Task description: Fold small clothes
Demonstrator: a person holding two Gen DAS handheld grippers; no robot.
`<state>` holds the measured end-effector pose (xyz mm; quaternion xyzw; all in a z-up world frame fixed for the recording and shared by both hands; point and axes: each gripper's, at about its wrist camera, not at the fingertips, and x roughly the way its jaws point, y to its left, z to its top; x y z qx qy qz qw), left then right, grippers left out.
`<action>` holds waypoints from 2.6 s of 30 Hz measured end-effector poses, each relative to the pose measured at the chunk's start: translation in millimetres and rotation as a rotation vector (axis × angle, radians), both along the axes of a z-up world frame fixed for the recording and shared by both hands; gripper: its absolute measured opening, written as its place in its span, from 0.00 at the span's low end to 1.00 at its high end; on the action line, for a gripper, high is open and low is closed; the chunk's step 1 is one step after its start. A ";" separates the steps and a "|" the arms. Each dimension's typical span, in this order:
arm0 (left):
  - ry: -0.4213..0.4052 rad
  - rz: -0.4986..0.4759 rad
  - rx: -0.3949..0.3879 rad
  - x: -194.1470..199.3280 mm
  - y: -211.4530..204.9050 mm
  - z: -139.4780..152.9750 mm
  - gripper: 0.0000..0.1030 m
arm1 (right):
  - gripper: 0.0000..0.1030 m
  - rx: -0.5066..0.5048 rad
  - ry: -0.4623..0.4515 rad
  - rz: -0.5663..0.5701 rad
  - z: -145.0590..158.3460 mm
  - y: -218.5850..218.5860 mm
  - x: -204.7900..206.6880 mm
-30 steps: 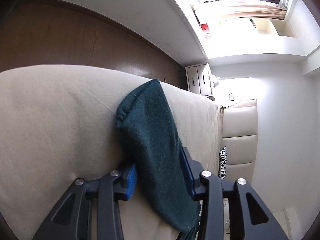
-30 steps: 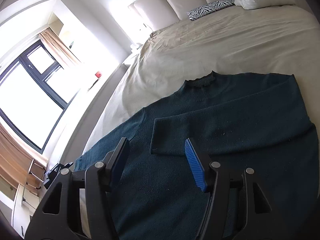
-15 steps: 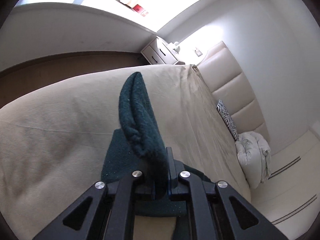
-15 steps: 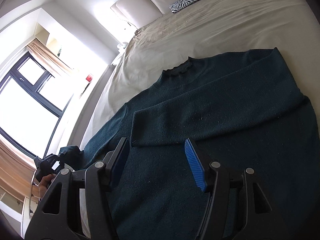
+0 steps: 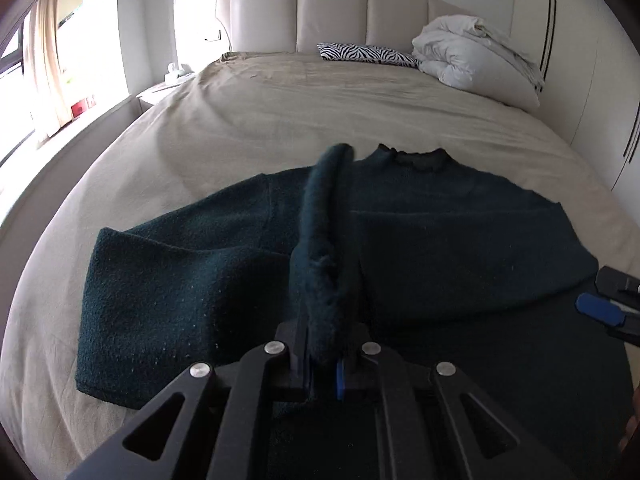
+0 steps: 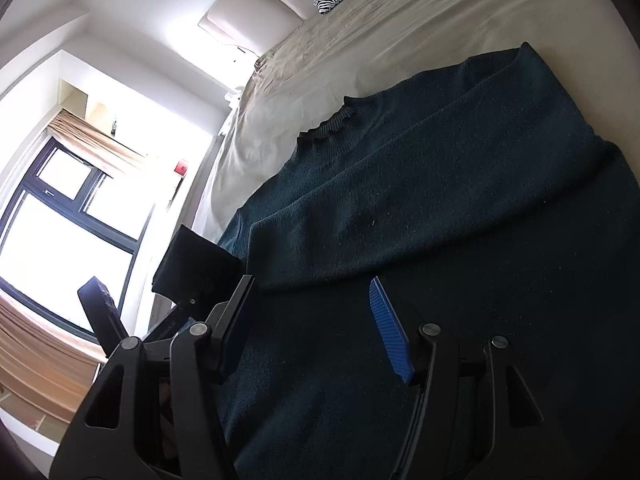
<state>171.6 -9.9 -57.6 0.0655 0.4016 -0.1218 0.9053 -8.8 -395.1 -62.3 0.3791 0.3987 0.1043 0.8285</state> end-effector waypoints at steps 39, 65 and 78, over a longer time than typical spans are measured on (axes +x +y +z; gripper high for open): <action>-0.104 0.048 -0.195 -36.0 55.3 38.7 0.64 | 0.07 0.213 0.196 0.227 -26.0 54.4 159.3; 0.247 0.206 -0.446 92.9 146.1 -12.5 0.48 | 0.07 0.049 0.238 0.031 -15.4 -77.0 140.7; 0.308 0.181 -0.452 131.5 139.2 -20.3 0.29 | 0.09 0.035 0.244 0.066 -21.8 -69.0 124.5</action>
